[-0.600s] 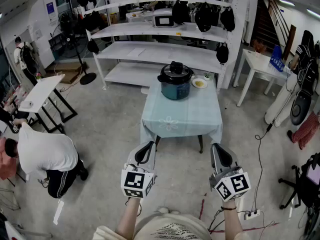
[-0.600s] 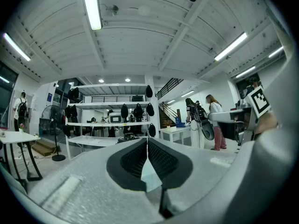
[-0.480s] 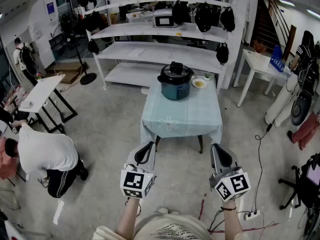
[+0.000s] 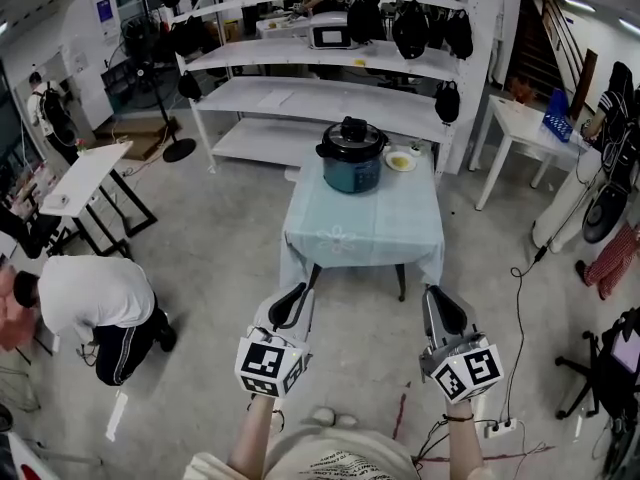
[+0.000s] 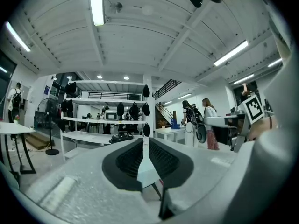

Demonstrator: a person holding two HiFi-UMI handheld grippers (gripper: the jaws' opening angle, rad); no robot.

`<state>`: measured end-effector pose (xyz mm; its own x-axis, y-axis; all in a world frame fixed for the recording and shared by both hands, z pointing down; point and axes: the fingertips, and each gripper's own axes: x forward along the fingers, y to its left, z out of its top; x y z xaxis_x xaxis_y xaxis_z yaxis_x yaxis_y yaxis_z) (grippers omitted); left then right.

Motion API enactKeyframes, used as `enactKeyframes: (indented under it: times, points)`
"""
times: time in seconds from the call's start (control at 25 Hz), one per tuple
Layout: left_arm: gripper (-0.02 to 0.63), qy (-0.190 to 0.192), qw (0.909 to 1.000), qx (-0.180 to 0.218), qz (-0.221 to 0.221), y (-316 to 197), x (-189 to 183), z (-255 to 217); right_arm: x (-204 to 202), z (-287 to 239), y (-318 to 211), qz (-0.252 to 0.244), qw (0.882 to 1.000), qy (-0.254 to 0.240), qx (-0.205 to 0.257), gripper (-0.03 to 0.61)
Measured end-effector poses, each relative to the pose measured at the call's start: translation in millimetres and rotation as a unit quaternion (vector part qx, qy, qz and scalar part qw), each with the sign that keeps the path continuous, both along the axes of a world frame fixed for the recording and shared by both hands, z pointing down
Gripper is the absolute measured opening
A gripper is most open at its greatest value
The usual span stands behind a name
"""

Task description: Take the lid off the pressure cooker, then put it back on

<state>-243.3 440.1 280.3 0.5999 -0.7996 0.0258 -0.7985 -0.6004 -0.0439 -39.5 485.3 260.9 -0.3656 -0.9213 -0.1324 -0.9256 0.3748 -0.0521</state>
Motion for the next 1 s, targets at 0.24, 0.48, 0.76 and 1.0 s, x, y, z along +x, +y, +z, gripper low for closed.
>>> enactKeyframes:
  times: [0.24,0.48,0.76,1.0]
  points:
    - [0.141,0.007,1.0000,-0.005,-0.001,11.3,4.4,3.9,9.0,4.5,7.0,0.001,1.000,-0.004,-0.006,0.096]
    - [0.265,0.016,0.9995,0.007,-0.026,18.4,-1.2,4.8,11.6,8.1,13.0,-0.014,1.000,-0.011,-0.001,0.291]
    - [0.270,0.020,0.9989,0.009,-0.041,17.2,-6.5,4.4,13.5,9.2,10.5,-0.019,1.000,-0.014,-0.002,0.313]
    - [0.270,0.000,0.9991,0.007,-0.042,3.7,0.3,8.8,22.3,9.1,-2.9,-0.019,0.999,-0.043,-0.008,0.313]
